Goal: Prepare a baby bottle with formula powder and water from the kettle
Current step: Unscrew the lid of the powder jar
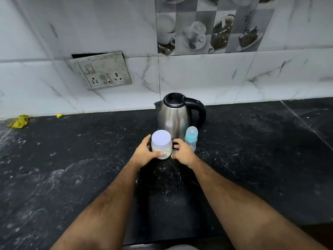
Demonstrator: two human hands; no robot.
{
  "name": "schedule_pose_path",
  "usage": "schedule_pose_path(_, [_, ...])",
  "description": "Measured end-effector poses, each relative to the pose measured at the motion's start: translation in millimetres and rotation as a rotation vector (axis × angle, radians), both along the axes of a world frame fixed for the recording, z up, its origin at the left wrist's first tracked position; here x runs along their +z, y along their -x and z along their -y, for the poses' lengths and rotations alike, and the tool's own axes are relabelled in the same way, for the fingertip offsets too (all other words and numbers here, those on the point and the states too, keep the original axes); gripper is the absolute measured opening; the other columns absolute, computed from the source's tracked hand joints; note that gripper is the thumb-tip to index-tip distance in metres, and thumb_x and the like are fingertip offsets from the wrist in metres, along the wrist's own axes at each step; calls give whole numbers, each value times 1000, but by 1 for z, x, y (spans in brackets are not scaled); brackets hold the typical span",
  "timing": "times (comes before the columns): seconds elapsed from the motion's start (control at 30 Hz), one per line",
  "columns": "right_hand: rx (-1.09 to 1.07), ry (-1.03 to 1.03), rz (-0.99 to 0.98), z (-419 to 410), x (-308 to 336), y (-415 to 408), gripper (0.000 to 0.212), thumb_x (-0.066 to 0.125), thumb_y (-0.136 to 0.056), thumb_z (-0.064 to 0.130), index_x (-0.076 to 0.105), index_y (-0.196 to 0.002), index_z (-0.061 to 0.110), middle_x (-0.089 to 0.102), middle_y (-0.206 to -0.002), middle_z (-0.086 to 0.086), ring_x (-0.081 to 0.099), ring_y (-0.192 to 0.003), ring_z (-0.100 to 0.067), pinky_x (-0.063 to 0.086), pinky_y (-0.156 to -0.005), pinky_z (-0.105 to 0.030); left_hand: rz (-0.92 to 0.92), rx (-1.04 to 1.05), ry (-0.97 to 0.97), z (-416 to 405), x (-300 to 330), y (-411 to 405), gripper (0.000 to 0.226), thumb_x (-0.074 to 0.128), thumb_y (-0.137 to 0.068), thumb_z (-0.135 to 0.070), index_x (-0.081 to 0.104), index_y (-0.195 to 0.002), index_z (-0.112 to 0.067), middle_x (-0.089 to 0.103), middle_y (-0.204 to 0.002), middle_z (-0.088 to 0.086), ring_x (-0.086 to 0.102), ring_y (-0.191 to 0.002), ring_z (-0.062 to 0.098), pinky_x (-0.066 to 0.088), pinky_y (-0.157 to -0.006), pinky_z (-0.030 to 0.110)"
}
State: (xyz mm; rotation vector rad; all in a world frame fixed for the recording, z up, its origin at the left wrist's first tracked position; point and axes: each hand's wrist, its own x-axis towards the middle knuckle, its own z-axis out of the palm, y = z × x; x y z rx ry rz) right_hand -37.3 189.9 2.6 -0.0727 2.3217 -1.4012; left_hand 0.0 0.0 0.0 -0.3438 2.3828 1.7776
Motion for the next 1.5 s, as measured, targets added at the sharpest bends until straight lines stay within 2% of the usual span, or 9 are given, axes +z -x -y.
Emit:
schedule_pose_path(0.13, [-18,65,-14,3,1,-5,67,59,-75,-20,49,-136,7,64,-125,-16,65,-112,-32,55,-90,-42,-35,-41,-19,-3,1,0,101,90,-59,-16,39,-146,-19,53,-141,-4,52,-128,17,41,-111,40])
schedule_pose_path(0.27, [-28,73,-23,1,3,-12,62,56,-77,-19,52,-133,7,66,-109,-7,67,-97,-26,51,-69,-27,-73,7,-7,-7,1,-2,83,84,-69,-1,45,-140,-16,56,-138,1,57,-122,22,46,-106,39])
schedule_pose_path(0.5, [-58,83,-53,-6,0,-42,51,63,-76,-12,56,-121,10,61,-91,5,59,-76,-9,45,-60,-19,-73,-8,39,-6,1,-22,80,90,-63,-12,54,-134,-18,63,-123,1,64,-102,17,52,-92,30])
schedule_pose_path(0.63, [-22,80,-75,-12,-7,-66,60,73,-73,-8,53,-126,12,60,-96,7,61,-82,-7,53,-74,-20,-30,-64,-40,-9,5,-43,77,92,-56,-23,57,-124,-22,67,-116,2,65,-107,20,55,-88,28])
schedule_pose_path(0.9, [-11,42,-130,-18,-16,-100,89,88,-47,42,46,-124,30,50,-126,2,55,-114,-14,51,-96,-35,57,-103,-181,-14,8,-74,75,92,-57,-22,55,-121,-17,66,-122,3,67,-110,22,57,-92,39])
schedule_pose_path(1.03, [27,145,-74,-18,-13,-114,102,93,-54,26,34,-137,30,50,-133,5,54,-119,-12,55,-85,-24,98,-139,-258,-21,14,-86,66,87,-65,-21,57,-123,-13,69,-120,5,68,-109,21,58,-91,43])
schedule_pose_path(1.13, [4,223,-69,-16,-12,-121,109,94,-56,21,32,-145,28,53,-134,11,55,-121,-5,52,-94,-24,114,-144,-268,-22,18,-92,65,85,-66,-28,58,-123,-14,71,-118,6,69,-109,23,56,-94,48])
schedule_pose_path(1.33, [-44,235,-26,-16,-1,-127,94,92,-53,32,42,-133,26,59,-123,9,60,-114,-7,52,-98,-34,41,-61,-225,-23,38,-87,87,79,-66,-42,45,-142,-16,61,-128,-1,59,-120,15,46,-108,40])
schedule_pose_path(1.5, [-2,383,81,-16,17,-129,68,87,-69,18,49,-126,19,65,-122,-1,64,-112,-14,52,-89,-25,7,-171,-255,-28,69,-71,53,69,-90,-23,49,-139,-16,65,-126,5,66,-111,13,53,-97,30])
